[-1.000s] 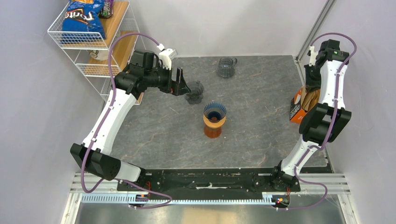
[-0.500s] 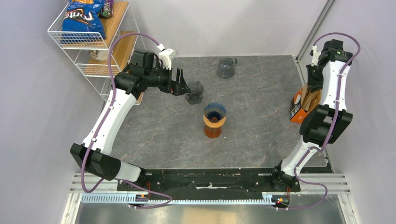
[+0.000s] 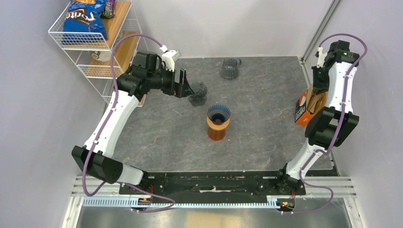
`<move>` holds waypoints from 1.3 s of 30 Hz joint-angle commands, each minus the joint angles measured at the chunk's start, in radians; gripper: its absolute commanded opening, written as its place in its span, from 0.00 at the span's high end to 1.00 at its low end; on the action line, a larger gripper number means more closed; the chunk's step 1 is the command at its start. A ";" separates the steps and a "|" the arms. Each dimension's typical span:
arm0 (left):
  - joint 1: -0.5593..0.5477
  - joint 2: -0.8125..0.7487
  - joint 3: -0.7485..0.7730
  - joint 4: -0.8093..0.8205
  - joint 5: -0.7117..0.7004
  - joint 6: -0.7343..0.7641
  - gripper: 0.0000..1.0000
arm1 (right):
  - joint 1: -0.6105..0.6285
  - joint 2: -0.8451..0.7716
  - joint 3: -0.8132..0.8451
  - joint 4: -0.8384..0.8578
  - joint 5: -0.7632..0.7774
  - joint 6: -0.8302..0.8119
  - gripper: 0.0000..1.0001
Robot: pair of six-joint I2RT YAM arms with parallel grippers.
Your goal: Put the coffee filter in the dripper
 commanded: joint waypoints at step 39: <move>0.009 -0.026 -0.020 0.034 0.029 -0.032 0.07 | -0.004 0.040 0.059 0.029 -0.023 0.028 0.78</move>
